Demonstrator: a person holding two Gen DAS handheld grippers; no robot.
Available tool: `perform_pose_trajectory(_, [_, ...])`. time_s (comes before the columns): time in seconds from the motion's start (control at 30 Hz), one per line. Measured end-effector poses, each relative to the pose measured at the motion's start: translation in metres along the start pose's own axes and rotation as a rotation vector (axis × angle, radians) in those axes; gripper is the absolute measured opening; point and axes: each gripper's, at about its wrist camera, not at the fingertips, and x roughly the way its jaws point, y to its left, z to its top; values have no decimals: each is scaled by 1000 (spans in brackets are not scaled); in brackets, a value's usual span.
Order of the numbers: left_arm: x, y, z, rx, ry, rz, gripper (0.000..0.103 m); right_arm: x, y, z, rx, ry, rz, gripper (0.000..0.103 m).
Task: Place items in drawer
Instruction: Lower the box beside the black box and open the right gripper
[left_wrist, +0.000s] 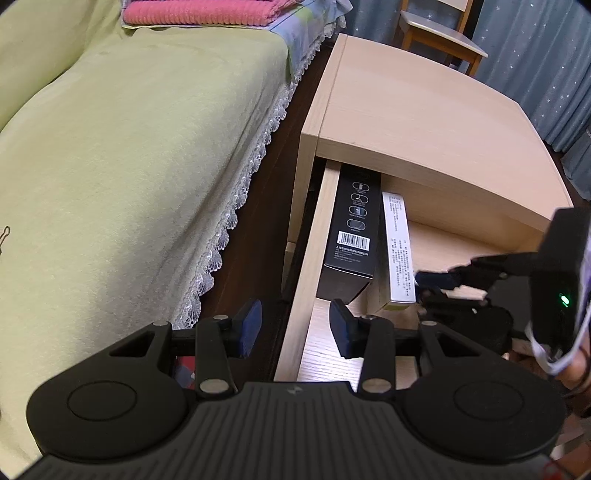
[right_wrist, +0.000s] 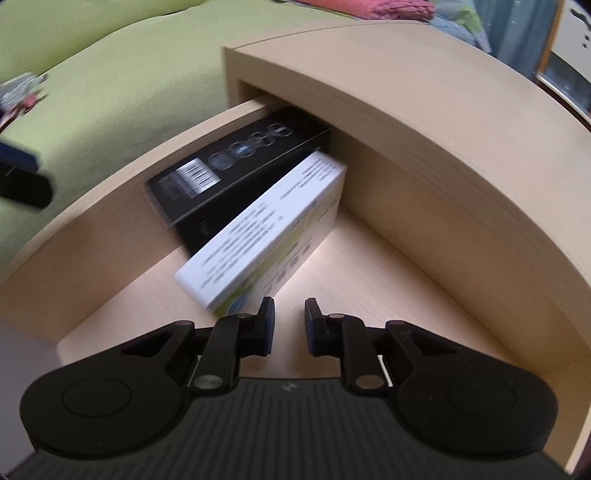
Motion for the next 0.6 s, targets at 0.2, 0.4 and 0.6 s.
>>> perform_pose_trajectory(0.2, [-1,2,0,-5,-5,3,47,-21,14,-15,-113,-34,64,30])
perform_pose_trajectory(0.4, [-1,2,-1,-6,-5,6,47,-10,20,-3,-176,-69,22,21])
perform_pose_trajectory(0.6, [1,3,1,-9,-3,10,47,14,31,8,-236,-92,28,21])
